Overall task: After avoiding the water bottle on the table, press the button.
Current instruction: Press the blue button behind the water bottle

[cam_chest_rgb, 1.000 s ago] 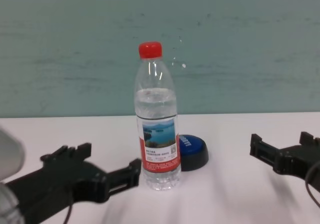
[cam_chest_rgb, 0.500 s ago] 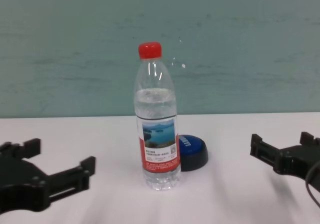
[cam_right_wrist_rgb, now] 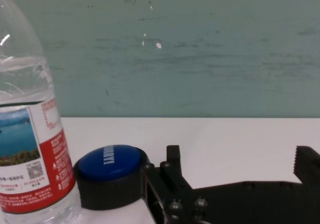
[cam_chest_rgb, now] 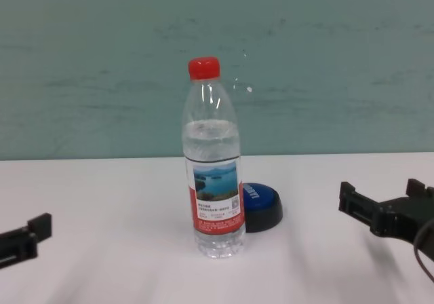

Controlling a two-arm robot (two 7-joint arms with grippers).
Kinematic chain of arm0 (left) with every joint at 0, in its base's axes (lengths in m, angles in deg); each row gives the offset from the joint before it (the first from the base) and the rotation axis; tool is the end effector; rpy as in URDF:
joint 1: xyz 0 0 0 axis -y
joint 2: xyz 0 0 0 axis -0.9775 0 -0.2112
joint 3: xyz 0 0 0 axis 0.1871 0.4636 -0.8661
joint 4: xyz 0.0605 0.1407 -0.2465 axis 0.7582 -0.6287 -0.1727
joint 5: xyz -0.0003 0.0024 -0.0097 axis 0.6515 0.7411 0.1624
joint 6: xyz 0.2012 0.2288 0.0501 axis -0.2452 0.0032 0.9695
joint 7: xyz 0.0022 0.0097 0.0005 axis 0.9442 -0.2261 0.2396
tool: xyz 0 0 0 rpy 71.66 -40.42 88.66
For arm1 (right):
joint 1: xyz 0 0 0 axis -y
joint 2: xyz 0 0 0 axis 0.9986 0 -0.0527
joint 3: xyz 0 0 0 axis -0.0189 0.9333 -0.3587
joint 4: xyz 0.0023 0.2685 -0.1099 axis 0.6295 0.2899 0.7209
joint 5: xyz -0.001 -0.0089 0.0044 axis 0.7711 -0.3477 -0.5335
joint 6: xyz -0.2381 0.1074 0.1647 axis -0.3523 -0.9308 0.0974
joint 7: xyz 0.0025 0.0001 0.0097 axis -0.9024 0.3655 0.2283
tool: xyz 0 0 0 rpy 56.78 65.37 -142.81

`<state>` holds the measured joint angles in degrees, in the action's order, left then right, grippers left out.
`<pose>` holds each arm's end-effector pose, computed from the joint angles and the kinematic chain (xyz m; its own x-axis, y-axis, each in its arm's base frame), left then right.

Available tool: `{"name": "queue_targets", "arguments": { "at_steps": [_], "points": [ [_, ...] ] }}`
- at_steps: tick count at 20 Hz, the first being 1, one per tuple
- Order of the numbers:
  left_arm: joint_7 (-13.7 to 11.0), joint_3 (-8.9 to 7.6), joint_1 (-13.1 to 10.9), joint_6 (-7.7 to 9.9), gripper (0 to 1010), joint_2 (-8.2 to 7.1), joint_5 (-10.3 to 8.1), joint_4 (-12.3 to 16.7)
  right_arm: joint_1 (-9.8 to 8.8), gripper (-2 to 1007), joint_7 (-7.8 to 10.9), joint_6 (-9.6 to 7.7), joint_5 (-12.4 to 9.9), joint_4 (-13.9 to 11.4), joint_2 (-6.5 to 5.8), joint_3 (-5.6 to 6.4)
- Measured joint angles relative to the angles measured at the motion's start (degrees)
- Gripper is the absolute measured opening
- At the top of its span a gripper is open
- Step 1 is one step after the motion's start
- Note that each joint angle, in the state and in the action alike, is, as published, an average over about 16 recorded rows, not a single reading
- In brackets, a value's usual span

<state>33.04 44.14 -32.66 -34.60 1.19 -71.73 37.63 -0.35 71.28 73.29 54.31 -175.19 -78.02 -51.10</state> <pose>0.2339 0.0908 -0.2734 0.4447 0.8153 0.3709 -0.8909 0.4452 0.0895 0.3002 0.0395 -0.3070 0.2026 -0.9779 -0.0507 0.9792 0.2026 0.0057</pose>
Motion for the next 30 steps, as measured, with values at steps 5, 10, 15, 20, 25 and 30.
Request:
{"name": "queue_targets", "arguments": {
  "at_steps": [5,10,15,20,25,30],
  "points": [
    [-2.55,-1.51,3.60,-2.98,1000,-1.68,-3.38,-5.07,0.00,1004,0.00,0.00,0.00,0.00,0.00,0.00],
    [-4.93,-0.69,9.63,-4.99,1000,-2.58,-6.07,-11.25,0.00,1004,0.00,0.00,0.00,0.00,0.00,0.00],
    [-6.69,1.88,16.48,-6.01,1000,-2.58,-7.47,-17.72,0.00,1004,0.00,0.00,0.00,0.00,0.01,0.00],
    [-8.24,5.13,23.29,-7.06,1000,-1.93,-8.15,-24.68,0.00,1004,0.01,0.00,0.00,0.00,0.00,0.00],
    [-9.94,8.04,29.06,-8.28,1000,-1.05,-8.61,-31.02,0.00,1004,0.01,0.00,0.00,0.00,0.00,0.00],
    [-11.99,10.79,34.30,-9.64,1000,-0.04,-9.15,-36.89,0.00,1004,0.00,0.00,0.00,0.00,0.00,0.00]
  ]
}}
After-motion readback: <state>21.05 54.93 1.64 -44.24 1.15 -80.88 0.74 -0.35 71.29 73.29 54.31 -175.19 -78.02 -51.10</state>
